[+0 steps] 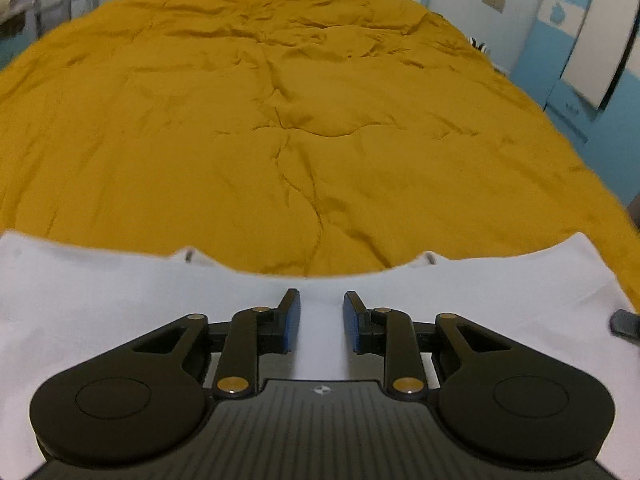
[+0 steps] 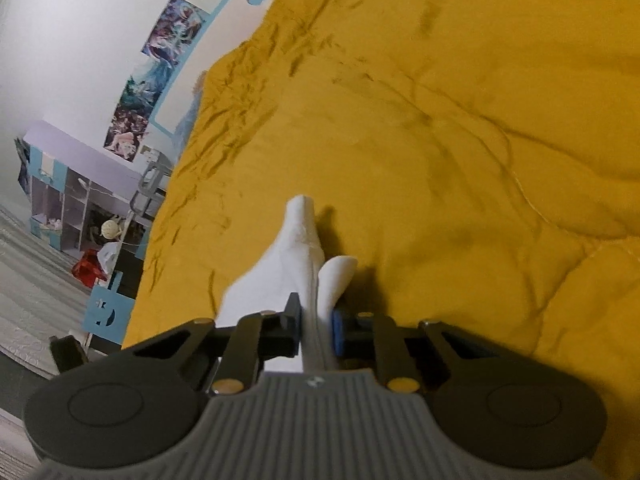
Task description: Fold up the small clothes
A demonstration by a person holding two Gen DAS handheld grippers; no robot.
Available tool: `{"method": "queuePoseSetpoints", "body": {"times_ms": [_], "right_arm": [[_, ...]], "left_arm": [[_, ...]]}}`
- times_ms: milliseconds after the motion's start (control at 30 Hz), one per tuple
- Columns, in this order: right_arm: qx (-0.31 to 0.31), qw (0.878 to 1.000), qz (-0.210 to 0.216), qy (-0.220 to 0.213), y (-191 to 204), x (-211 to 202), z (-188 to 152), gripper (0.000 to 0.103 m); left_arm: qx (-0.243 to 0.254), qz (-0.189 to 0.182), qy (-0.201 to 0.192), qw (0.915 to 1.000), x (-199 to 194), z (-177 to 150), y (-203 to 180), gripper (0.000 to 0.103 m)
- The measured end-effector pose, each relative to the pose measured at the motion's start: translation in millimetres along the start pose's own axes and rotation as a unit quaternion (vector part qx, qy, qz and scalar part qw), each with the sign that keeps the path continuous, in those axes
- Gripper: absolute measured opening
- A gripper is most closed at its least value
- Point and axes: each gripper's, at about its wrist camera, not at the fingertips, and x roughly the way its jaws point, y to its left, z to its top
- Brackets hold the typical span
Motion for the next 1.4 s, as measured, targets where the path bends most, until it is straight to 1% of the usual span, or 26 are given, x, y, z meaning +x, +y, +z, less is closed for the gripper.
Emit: {"method": "queuePoseSetpoints", "body": {"times_ms": [67,133,200,333,400,500,600,733,867,933,1000,1133,1233,1300,1400], "right_arm": [[-0.014,1.0,0.001,-0.005,17.4,-7.7,1.4,0.008],[-0.03,0.999,-0.007,-0.007,38.5,-13.4,2.3,0.008],[-0.044,0.999,-0.004,-0.012,60.0,-18.7,1.1,0.007],[-0.052,0.998,0.017,-0.017,110.3,-23.5,-8.2,0.007],[-0.054,0.998,0.029,-0.012,137.6,-21.1,-15.7,0.007],[-0.061,0.998,0.035,0.004,182.1,-7.1,-30.5,0.007],[-0.06,0.997,0.035,0.025,225.8,15.2,-48.0,0.007],[-0.082,0.995,0.005,0.051,283.5,50.5,-77.9,0.007],[-0.099,0.993,-0.01,0.07,328.8,87.7,-115.6,0.007],[-0.116,0.99,-0.032,0.078,348.5,106.9,-136.2,0.007],[-0.133,0.987,-0.048,0.081,360.2,125.7,-152.7,0.007],[-0.146,0.984,-0.052,0.088,378.8,154.9,-185.3,0.006],[-0.185,0.976,-0.09,0.077,395.7,179.1,-205.5,0.007],[-0.181,0.975,-0.104,0.081,390.9,195.7,-209.4,0.007],[-0.17,0.975,-0.11,0.095,375.0,202.0,-217.0,0.007]], "left_arm": [[-0.009,-0.017,-0.009,0.9998,-16.3,-2.4,2.5,0.031],[-0.003,-0.021,-0.023,0.9995,-36.7,-7.0,7.0,0.031],[-0.003,-0.02,-0.037,0.9991,-57.8,-11.5,16.8,0.031],[-0.024,0.001,-0.074,0.997,-101.9,-24.5,56.3,0.031],[-0.045,0.008,-0.077,0.996,-116.7,-32.9,80.8,0.031],[-0.074,0.023,-0.074,0.9942,-136.3,-44.6,120.2,0.031],[-0.099,0.035,-0.074,0.9917,-153.8,-57.5,158.0,0.031],[-0.129,0.023,-0.079,0.9882,-168.1,-72.1,193.5,0.031],[-0.157,0.013,-0.078,0.9843,-172.9,-81.7,214.8,0.031],[-0.164,0.002,-0.082,0.983,-175.0,-83.2,222.0,0.031],[-0.169,-0.002,-0.086,0.9818,-178.0,-85.6,226.9,0.031],[-0.187,-0.015,-0.093,0.9779,-179.0,-90.9,237.0,0.031],[-0.2,-0.026,-0.093,0.975,-180.9,-97.4,246.1,0.031],[-0.205,-0.033,-0.094,0.9736,-180.9,-100.4,250.6,0.031],[-0.211,-0.036,-0.094,0.9724,-179.5,-103.7,256.5,0.031]]}}
